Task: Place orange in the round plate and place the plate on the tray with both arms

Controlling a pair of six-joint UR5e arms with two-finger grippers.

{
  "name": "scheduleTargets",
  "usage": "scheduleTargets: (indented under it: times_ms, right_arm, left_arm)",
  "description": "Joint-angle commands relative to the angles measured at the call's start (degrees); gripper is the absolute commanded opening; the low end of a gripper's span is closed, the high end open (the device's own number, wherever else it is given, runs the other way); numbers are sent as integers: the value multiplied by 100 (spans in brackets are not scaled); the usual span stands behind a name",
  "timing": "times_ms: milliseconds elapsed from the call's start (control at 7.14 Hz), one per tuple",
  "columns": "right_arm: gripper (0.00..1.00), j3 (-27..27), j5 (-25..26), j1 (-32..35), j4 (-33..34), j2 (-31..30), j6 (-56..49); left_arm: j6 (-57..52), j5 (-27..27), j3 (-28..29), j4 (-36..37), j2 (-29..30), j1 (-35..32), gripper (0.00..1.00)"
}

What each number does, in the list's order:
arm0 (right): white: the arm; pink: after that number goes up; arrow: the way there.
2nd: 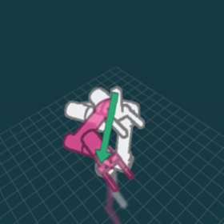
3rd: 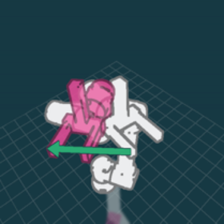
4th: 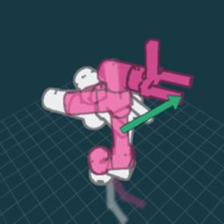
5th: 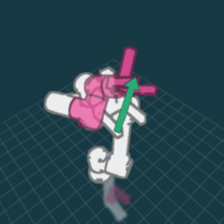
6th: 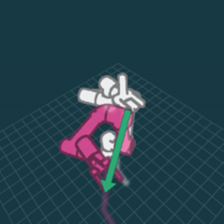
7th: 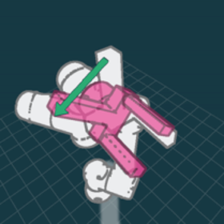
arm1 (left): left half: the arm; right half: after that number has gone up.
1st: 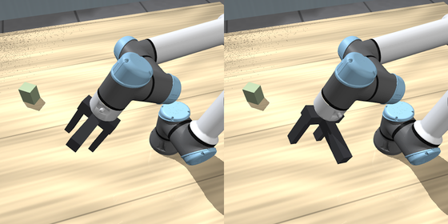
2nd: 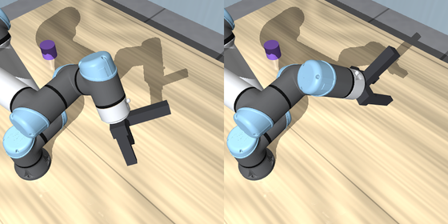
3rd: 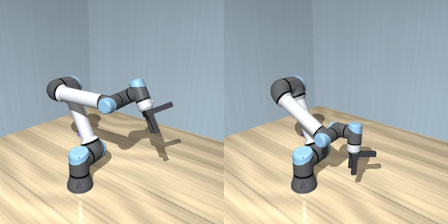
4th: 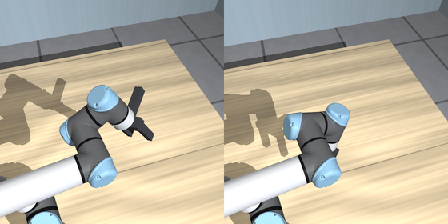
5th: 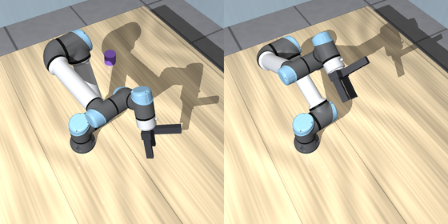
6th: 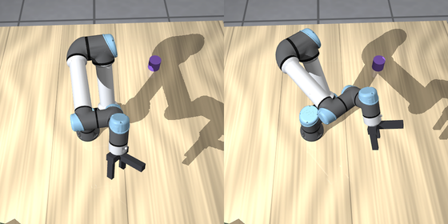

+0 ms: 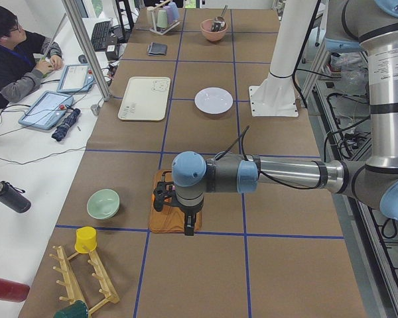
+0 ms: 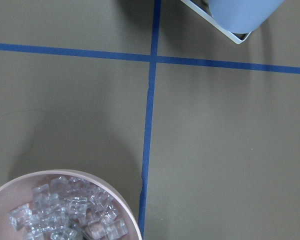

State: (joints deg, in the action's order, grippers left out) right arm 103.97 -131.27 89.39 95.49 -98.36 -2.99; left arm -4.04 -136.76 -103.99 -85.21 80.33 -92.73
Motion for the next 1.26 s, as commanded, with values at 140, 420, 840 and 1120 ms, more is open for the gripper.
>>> scheduleTargets:
  times_ms: [140,420,840,1120]
  right_arm:
    - [100,27,14,0,-22,71,-9]
    - [100,185,214,0,-31,421,-18]
    - [100,353,251,-9,-31,1273,-9]
    - [100,352,435,-18,-22,1477,-9]
  left_arm:
    - [0,0,-33,-152,44,0,99]
    - [18,44,-95,-967,61,-17,99]
    - [53,26,-42,-2375,245,-26,99]
    - [105,87,655,-3270,943,-17,99]
